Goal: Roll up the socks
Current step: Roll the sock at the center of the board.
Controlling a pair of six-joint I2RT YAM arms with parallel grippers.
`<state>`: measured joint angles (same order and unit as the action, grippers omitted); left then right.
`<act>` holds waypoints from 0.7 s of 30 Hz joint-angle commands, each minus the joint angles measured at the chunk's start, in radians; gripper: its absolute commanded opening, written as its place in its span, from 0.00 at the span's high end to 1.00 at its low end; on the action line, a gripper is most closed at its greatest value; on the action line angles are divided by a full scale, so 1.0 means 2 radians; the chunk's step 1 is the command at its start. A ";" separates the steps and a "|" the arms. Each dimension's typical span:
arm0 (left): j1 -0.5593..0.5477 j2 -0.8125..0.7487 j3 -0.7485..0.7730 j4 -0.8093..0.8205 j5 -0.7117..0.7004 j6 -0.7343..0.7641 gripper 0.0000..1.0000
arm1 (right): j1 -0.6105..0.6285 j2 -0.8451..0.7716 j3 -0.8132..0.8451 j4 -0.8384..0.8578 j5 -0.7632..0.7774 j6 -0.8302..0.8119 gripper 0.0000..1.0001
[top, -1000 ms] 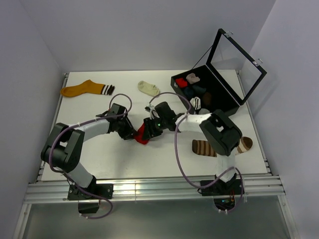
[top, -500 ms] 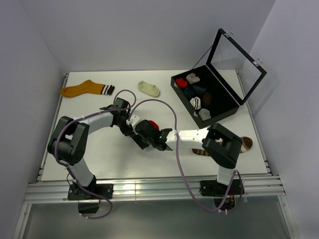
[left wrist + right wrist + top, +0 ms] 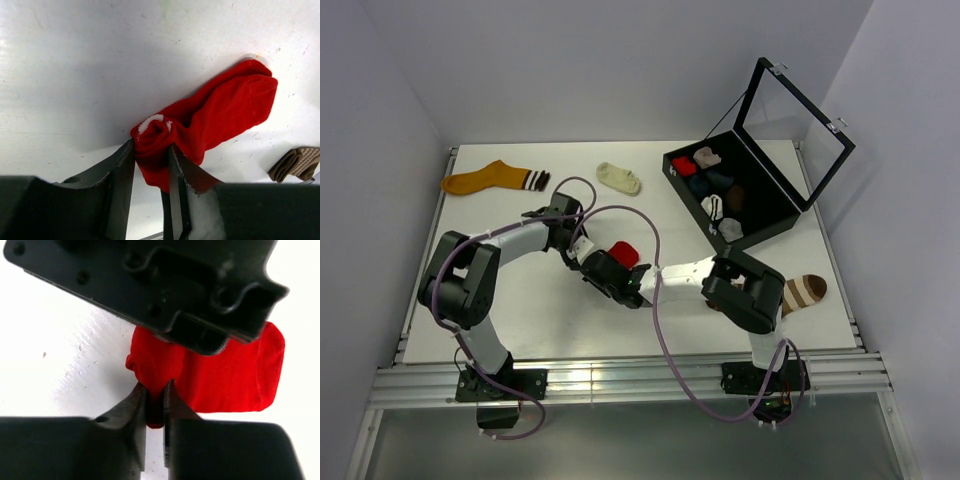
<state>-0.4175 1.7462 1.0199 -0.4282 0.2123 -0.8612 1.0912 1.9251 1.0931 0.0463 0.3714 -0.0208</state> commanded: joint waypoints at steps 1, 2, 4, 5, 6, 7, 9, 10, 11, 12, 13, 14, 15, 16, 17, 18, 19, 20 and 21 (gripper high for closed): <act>-0.002 0.007 0.015 -0.018 -0.015 0.022 0.63 | -0.003 0.007 -0.013 0.000 -0.015 0.007 0.94; -0.001 0.004 0.018 -0.019 -0.023 0.020 0.60 | -0.004 -0.001 -0.016 0.000 -0.022 0.009 0.97; 0.004 -0.007 0.024 -0.014 -0.029 0.016 0.55 | -0.011 -0.010 -0.023 -0.002 -0.057 0.025 1.00; 0.008 -0.011 0.025 -0.011 -0.029 0.010 0.49 | -0.015 -0.018 -0.025 -0.006 -0.074 0.029 1.00; 0.018 -0.016 0.031 -0.009 -0.031 0.008 0.46 | -0.023 -0.021 -0.028 -0.009 -0.106 0.039 1.00; 0.024 -0.025 0.033 -0.008 -0.033 0.006 0.43 | -0.029 -0.024 -0.029 -0.010 -0.126 0.043 1.00; 0.042 -0.036 0.037 -0.005 -0.038 -0.001 0.36 | -0.040 -0.032 -0.033 -0.012 -0.175 0.057 1.00; 0.048 -0.049 0.037 -0.004 -0.038 -0.004 0.34 | -0.051 -0.034 -0.035 -0.014 -0.189 0.061 1.00; 0.056 -0.055 0.036 -0.002 -0.038 -0.010 0.33 | -0.056 -0.038 -0.037 -0.012 -0.210 0.073 1.00; 0.068 -0.062 0.032 -0.001 -0.039 -0.013 0.32 | -0.063 -0.040 -0.040 -0.011 -0.233 0.080 1.00; 0.073 -0.076 0.029 0.001 -0.040 -0.016 0.32 | -0.078 -0.041 -0.039 -0.009 -0.275 0.087 1.00; 0.078 -0.084 0.024 0.003 -0.040 -0.021 0.32 | -0.088 -0.039 -0.039 -0.009 -0.300 0.094 1.00; 0.084 -0.091 0.011 0.005 -0.041 -0.024 0.32 | -0.096 -0.037 -0.036 -0.008 -0.321 0.108 1.00; 0.085 -0.106 0.003 0.008 -0.039 -0.027 0.32 | -0.105 -0.035 -0.033 -0.007 -0.340 0.115 1.00; 0.085 -0.111 -0.004 0.015 -0.039 -0.030 0.33 | -0.121 -0.026 -0.026 -0.008 -0.382 0.124 1.00; 0.085 -0.117 -0.023 0.020 -0.034 -0.034 0.33 | -0.129 -0.020 -0.022 -0.009 -0.401 0.141 1.00; 0.085 -0.126 -0.035 0.025 -0.019 -0.038 0.33 | -0.136 -0.013 -0.017 -0.010 -0.423 0.150 1.00; 0.084 -0.131 -0.048 0.047 -0.008 -0.048 0.33 | -0.151 0.004 -0.008 -0.009 -0.458 0.158 1.00; 0.082 -0.137 -0.074 0.058 0.000 -0.052 0.33 | -0.158 0.012 -0.004 -0.010 -0.476 0.178 1.00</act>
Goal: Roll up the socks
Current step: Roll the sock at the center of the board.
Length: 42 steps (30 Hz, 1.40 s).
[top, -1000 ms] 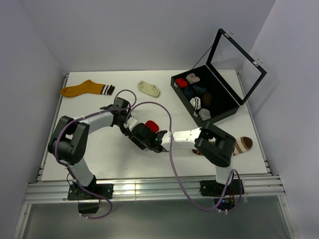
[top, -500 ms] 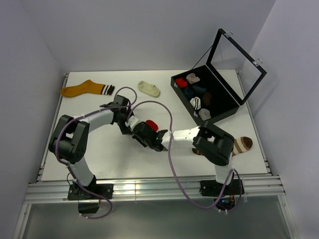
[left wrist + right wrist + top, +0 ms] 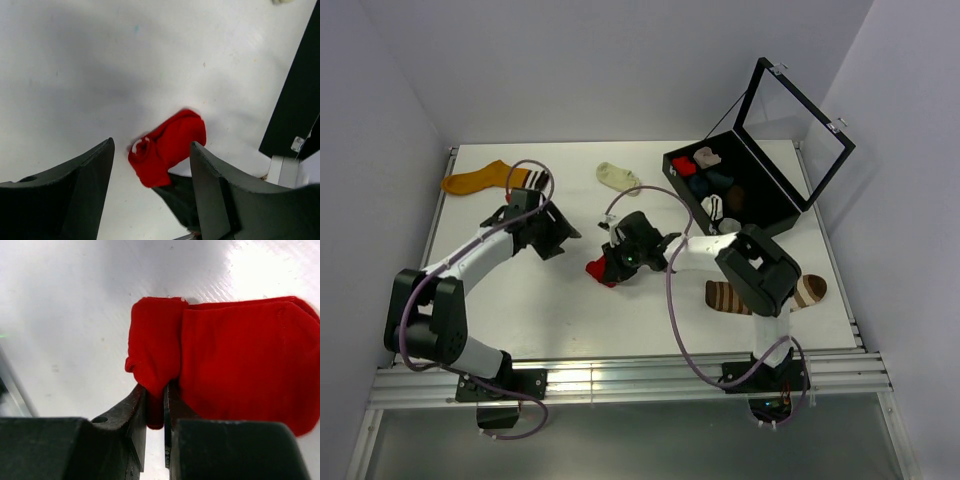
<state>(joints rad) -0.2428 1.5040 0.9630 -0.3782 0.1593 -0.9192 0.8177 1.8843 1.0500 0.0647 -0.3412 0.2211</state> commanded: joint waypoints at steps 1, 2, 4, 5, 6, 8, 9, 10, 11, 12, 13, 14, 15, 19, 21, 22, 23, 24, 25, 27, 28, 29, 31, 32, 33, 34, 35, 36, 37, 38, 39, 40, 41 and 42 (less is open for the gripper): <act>-0.007 -0.024 -0.058 0.045 0.033 -0.027 0.32 | -0.027 0.041 0.021 -0.019 -0.135 0.067 1.00; -0.010 -0.029 -0.070 0.068 0.042 -0.034 0.32 | -0.033 0.056 0.023 -0.017 -0.160 0.075 1.00; -0.026 -0.036 -0.094 0.086 0.051 -0.038 0.33 | -0.046 0.079 0.031 -0.017 -0.175 0.097 1.00; -0.032 -0.036 -0.098 0.088 0.048 -0.038 0.33 | -0.051 0.086 0.031 -0.012 -0.184 0.103 1.00; -0.044 -0.035 -0.105 0.095 0.045 -0.039 0.33 | -0.058 0.092 0.030 -0.007 -0.195 0.119 1.00; -0.054 -0.030 -0.110 0.097 0.039 -0.044 0.35 | -0.067 0.106 0.021 0.014 -0.214 0.142 1.00; -0.059 -0.026 -0.115 0.102 0.038 -0.045 0.36 | -0.074 0.112 0.019 0.019 -0.224 0.147 1.00; -0.060 -0.020 -0.117 0.105 0.037 -0.050 0.36 | -0.077 0.118 0.018 0.021 -0.228 0.150 1.00; -0.062 -0.017 -0.119 0.109 0.037 -0.050 0.37 | -0.078 0.120 0.019 0.018 -0.229 0.151 1.00; -0.064 -0.008 -0.119 0.112 0.030 -0.049 0.38 | -0.079 0.124 0.020 0.015 -0.231 0.150 1.00; -0.065 -0.003 -0.119 0.111 0.026 -0.048 0.38 | -0.080 0.129 0.023 0.013 -0.233 0.150 1.00; -0.065 0.001 -0.116 0.112 0.024 -0.047 0.38 | -0.080 0.132 0.026 0.009 -0.235 0.152 1.00; -0.065 0.010 -0.116 0.115 0.019 -0.046 0.39 | -0.080 0.135 0.028 0.008 -0.236 0.153 1.00; -0.066 0.030 -0.109 0.111 0.012 -0.041 0.48 | -0.084 0.141 0.028 0.009 -0.235 0.159 1.00; -0.067 0.043 -0.106 0.109 0.011 -0.040 0.55 | -0.085 0.139 0.027 0.005 -0.233 0.155 0.99; -0.067 0.047 -0.105 0.107 0.012 -0.038 0.57 | -0.085 0.135 0.027 0.003 -0.230 0.153 0.98; -0.069 0.050 -0.100 0.102 0.012 -0.038 0.60 | -0.084 0.131 0.026 -0.001 -0.219 0.146 0.93; -0.070 0.056 -0.098 0.098 0.012 -0.037 0.62 | -0.084 0.125 0.024 0.000 -0.214 0.143 0.89; -0.072 0.058 -0.096 0.095 0.010 -0.034 0.64 | -0.084 0.110 0.023 0.000 -0.208 0.140 0.84; -0.075 0.063 -0.087 0.079 0.008 -0.030 0.66 | -0.081 0.093 0.019 -0.007 -0.179 0.123 0.69; -0.076 0.065 -0.084 0.074 0.006 -0.026 0.66 | -0.078 0.073 0.020 -0.015 -0.163 0.115 0.66; -0.079 0.070 -0.076 0.058 0.000 -0.023 0.67 | -0.071 0.062 0.020 -0.028 -0.130 0.097 0.60; -0.080 0.076 -0.065 0.040 -0.007 -0.015 0.66 | -0.061 0.028 0.017 -0.041 -0.095 0.073 0.55; -0.083 0.082 -0.054 0.032 -0.012 -0.013 0.66 | -0.057 0.017 0.016 -0.044 -0.056 0.067 0.53; -0.084 0.086 -0.049 0.018 -0.014 -0.008 0.66 | -0.047 -0.005 0.013 -0.045 -0.036 0.061 0.52; -0.085 0.088 -0.038 0.011 -0.016 -0.004 0.66 | -0.041 -0.016 0.007 -0.044 -0.017 0.049 0.50; -0.088 0.092 -0.032 0.005 -0.019 -0.002 0.66 | -0.035 -0.027 0.004 -0.044 0.008 0.042 0.49; -0.089 0.094 -0.027 -0.005 -0.019 0.003 0.66 | -0.019 -0.047 0.003 -0.045 0.057 0.036 0.48; -0.090 0.096 -0.021 -0.009 -0.019 0.005 0.66 | -0.010 -0.057 0.000 -0.045 0.086 0.019 0.47; -0.092 0.099 -0.012 -0.013 -0.019 0.006 0.66 | -0.001 -0.066 -0.002 -0.044 0.112 0.010 0.46; -0.093 0.101 -0.008 -0.020 -0.021 0.009 0.66 | 0.020 -0.079 -0.003 -0.041 0.161 0.001 0.46; -0.093 0.102 0.002 -0.025 -0.021 0.010 0.66 | 0.031 -0.085 -0.003 -0.039 0.176 -0.015 0.45; -0.095 0.107 0.006 -0.028 -0.021 0.012 0.66 | 0.041 -0.087 -0.003 -0.037 0.197 -0.023 0.45; -0.096 0.110 0.011 -0.031 -0.020 0.015 0.66 | 0.050 -0.091 -0.003 -0.036 0.216 -0.031 0.45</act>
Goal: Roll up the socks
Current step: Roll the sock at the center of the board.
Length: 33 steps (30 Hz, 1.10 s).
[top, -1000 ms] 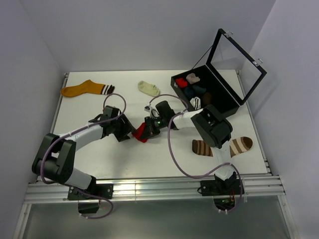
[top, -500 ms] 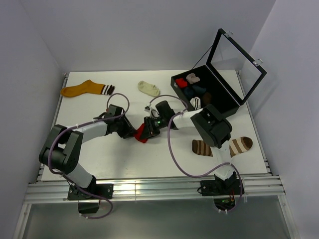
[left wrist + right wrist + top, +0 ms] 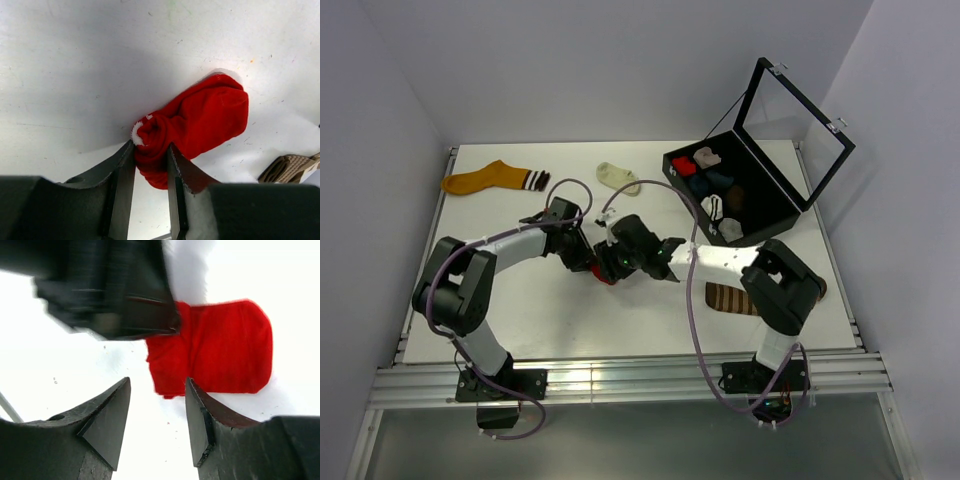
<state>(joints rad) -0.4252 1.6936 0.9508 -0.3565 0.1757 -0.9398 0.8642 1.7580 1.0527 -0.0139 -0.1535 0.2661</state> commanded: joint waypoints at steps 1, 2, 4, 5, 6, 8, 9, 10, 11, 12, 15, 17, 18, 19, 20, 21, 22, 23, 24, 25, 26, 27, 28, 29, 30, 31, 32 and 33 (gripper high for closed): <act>-0.004 0.018 0.025 -0.049 -0.027 0.026 0.66 | 0.044 -0.028 -0.001 0.005 0.148 -0.066 0.45; -0.005 0.024 0.028 -0.053 -0.027 0.027 0.66 | 0.052 -0.027 0.001 0.005 0.160 -0.074 0.45; -0.005 0.028 0.036 -0.059 -0.024 0.027 0.66 | 0.072 -0.017 0.009 0.005 0.189 -0.091 0.44; -0.006 0.030 0.038 -0.060 -0.023 0.027 0.66 | 0.078 -0.012 0.011 0.005 0.198 -0.097 0.45; -0.006 0.032 0.040 -0.060 -0.020 0.027 0.66 | 0.083 -0.002 0.015 0.005 0.208 -0.105 0.45; -0.006 0.035 0.043 -0.062 -0.017 0.027 0.66 | 0.098 0.009 0.016 0.005 0.229 -0.113 0.45; -0.006 0.037 0.044 -0.063 -0.016 0.028 0.66 | 0.101 0.021 0.016 0.021 0.235 -0.115 0.45; -0.006 0.038 0.046 -0.063 -0.013 0.028 0.66 | 0.103 0.026 0.015 0.027 0.240 -0.118 0.45; -0.006 0.039 0.046 -0.064 -0.013 0.029 0.66 | 0.107 0.032 0.015 0.029 0.249 -0.122 0.46; -0.006 0.039 0.047 -0.064 -0.013 0.030 0.66 | 0.109 0.043 0.015 0.031 0.255 -0.122 0.46; -0.006 0.041 0.048 -0.065 -0.009 0.033 0.66 | 0.113 0.060 0.014 0.040 0.252 -0.128 0.48; -0.006 0.042 0.047 -0.063 0.002 0.036 0.65 | 0.113 0.070 0.017 0.040 0.243 -0.128 0.53; -0.006 0.043 0.046 -0.061 0.003 0.037 0.64 | 0.113 0.077 0.018 0.039 0.242 -0.128 0.56; -0.006 0.042 0.046 -0.060 0.006 0.037 0.63 | 0.113 0.078 0.016 0.041 0.240 -0.127 0.64; -0.006 0.038 0.045 -0.060 0.006 0.034 0.61 | 0.112 0.078 0.011 0.043 0.237 -0.124 0.70; -0.006 0.035 0.045 -0.060 0.005 0.033 0.61 | 0.112 0.077 0.008 0.045 0.234 -0.124 0.77; -0.005 0.031 0.045 -0.060 0.001 0.032 0.59 | 0.110 0.075 0.004 0.045 0.227 -0.121 0.90; -0.003 0.022 0.045 -0.059 0.000 0.030 0.57 | 0.106 0.069 0.001 0.045 0.216 -0.118 0.95; -0.001 0.017 0.044 -0.058 -0.002 0.024 0.52 | 0.103 0.066 -0.005 0.043 0.204 -0.110 0.98; 0.002 0.012 0.042 -0.054 -0.002 0.021 0.49 | 0.092 0.063 -0.008 0.041 0.178 -0.105 1.00; 0.010 -0.001 0.040 -0.051 -0.002 0.019 0.46 | 0.086 0.058 -0.011 0.042 0.164 -0.101 1.00; 0.015 -0.008 0.038 -0.048 0.000 0.014 0.43 | 0.080 0.051 -0.016 0.042 0.149 -0.096 1.00; 0.019 -0.014 0.032 -0.044 0.002 0.013 0.37 | 0.074 0.047 -0.017 0.039 0.130 -0.085 1.00; 0.029 -0.027 0.029 -0.035 0.003 0.011 0.35 | 0.060 0.041 -0.018 0.038 0.090 -0.079 1.00; 0.035 -0.034 0.025 -0.030 0.004 0.007 0.34 | 0.053 0.041 -0.017 0.036 0.066 -0.073 1.00; 0.039 -0.041 0.016 -0.024 0.006 0.004 0.32 | 0.046 0.039 -0.017 0.037 0.046 -0.060 1.00; 0.048 -0.056 0.012 -0.015 0.008 0.002 0.31 | 0.031 0.037 -0.019 0.039 -0.001 -0.053 1.00; 0.052 -0.064 0.006 -0.009 0.009 -0.003 0.31 | 0.023 0.037 -0.019 0.041 -0.027 -0.046 1.00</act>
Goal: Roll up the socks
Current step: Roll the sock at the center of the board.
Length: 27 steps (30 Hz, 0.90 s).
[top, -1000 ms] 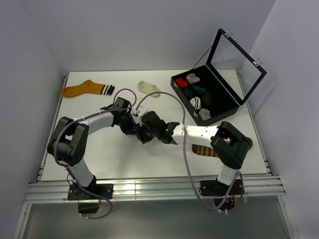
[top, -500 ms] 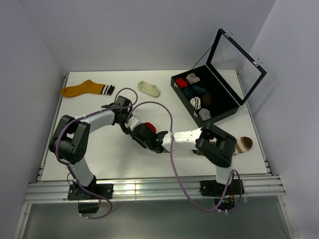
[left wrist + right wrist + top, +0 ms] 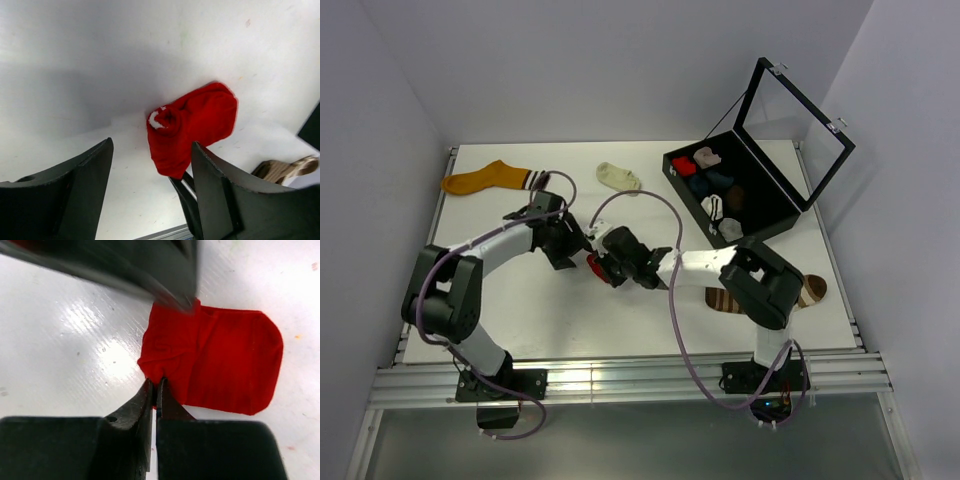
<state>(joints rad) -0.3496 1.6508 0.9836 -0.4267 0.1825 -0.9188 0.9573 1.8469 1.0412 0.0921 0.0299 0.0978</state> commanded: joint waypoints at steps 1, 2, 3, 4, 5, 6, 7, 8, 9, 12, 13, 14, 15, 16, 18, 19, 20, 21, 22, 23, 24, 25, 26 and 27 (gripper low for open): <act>0.018 -0.051 -0.020 0.031 0.005 -0.015 0.30 | -0.032 -0.007 -0.014 -0.007 -0.141 0.057 1.00; 0.022 -0.064 -0.025 0.035 0.005 -0.015 0.30 | -0.050 -0.004 -0.014 -0.004 -0.167 0.066 1.00; 0.023 -0.071 -0.033 0.043 0.005 -0.016 0.30 | -0.058 -0.002 -0.015 0.001 -0.210 0.084 1.00; 0.023 -0.076 -0.038 0.047 0.005 -0.016 0.30 | -0.066 0.001 -0.016 0.011 -0.231 0.093 1.00; 0.023 -0.085 -0.044 0.052 0.008 -0.017 0.30 | -0.074 0.008 -0.017 0.016 -0.246 0.102 1.00; 0.023 -0.091 -0.050 0.064 0.011 -0.020 0.30 | -0.088 0.013 -0.015 0.020 -0.289 0.119 1.00; 0.023 -0.099 -0.065 0.071 0.013 -0.022 0.30 | -0.094 0.019 -0.015 0.034 -0.309 0.130 1.00; 0.023 -0.102 -0.073 0.078 0.022 -0.025 0.30 | -0.101 0.031 -0.016 0.044 -0.326 0.143 1.00; 0.023 -0.104 -0.085 0.089 0.026 -0.029 0.30 | -0.115 0.037 -0.020 0.056 -0.365 0.166 1.00; 0.021 -0.102 -0.102 0.101 0.039 -0.034 0.31 | -0.132 0.063 -0.015 0.077 -0.398 0.190 1.00; 0.019 -0.098 -0.104 0.105 0.041 -0.034 0.32 | -0.138 0.067 -0.014 0.072 -0.405 0.193 1.00; 0.017 -0.095 -0.106 0.109 0.043 -0.035 0.32 | -0.140 0.074 -0.014 0.071 -0.407 0.193 1.00; 0.015 -0.093 -0.110 0.112 0.044 -0.037 0.33 | -0.142 0.079 -0.011 0.070 -0.411 0.198 1.00; 0.009 -0.090 -0.111 0.116 0.044 -0.038 0.34 | -0.146 0.084 -0.010 0.077 -0.426 0.204 1.00; 0.005 -0.077 -0.111 0.122 0.044 -0.041 0.35 | -0.151 0.099 -0.009 0.090 -0.438 0.220 1.00; 0.003 -0.072 -0.111 0.124 0.043 -0.043 0.36 | -0.153 0.103 -0.008 0.087 -0.441 0.221 1.00; 0.002 -0.063 -0.111 0.128 0.042 -0.045 0.36 | -0.156 0.108 -0.005 0.086 -0.444 0.222 1.00; 0.001 -0.059 -0.108 0.131 0.042 -0.045 0.37 | -0.157 0.111 -0.002 0.084 -0.442 0.220 1.00; 0.001 -0.049 -0.107 0.134 0.041 -0.044 0.38 | -0.157 0.112 0.001 0.074 -0.441 0.218 1.00; 0.001 -0.045 -0.105 0.130 0.038 -0.043 0.39 | -0.158 0.116 0.003 0.069 -0.441 0.215 1.00; 0.000 -0.038 -0.097 0.126 0.035 -0.041 0.42 | -0.158 0.117 0.008 0.064 -0.439 0.213 1.00; -0.001 -0.027 -0.095 0.123 0.031 -0.039 0.44 | -0.158 0.117 0.009 0.061 -0.438 0.213 1.00; -0.002 -0.022 -0.092 0.114 0.031 -0.037 0.45 | -0.160 0.117 0.011 0.060 -0.436 0.213 1.00; -0.002 -0.018 -0.088 0.110 0.029 -0.035 0.48 | -0.160 0.115 0.012 0.052 -0.431 0.209 0.99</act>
<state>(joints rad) -0.3466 1.5887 0.7715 -0.1989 0.2546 -0.9970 0.6403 2.0449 1.0534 0.2893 -0.8665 0.5343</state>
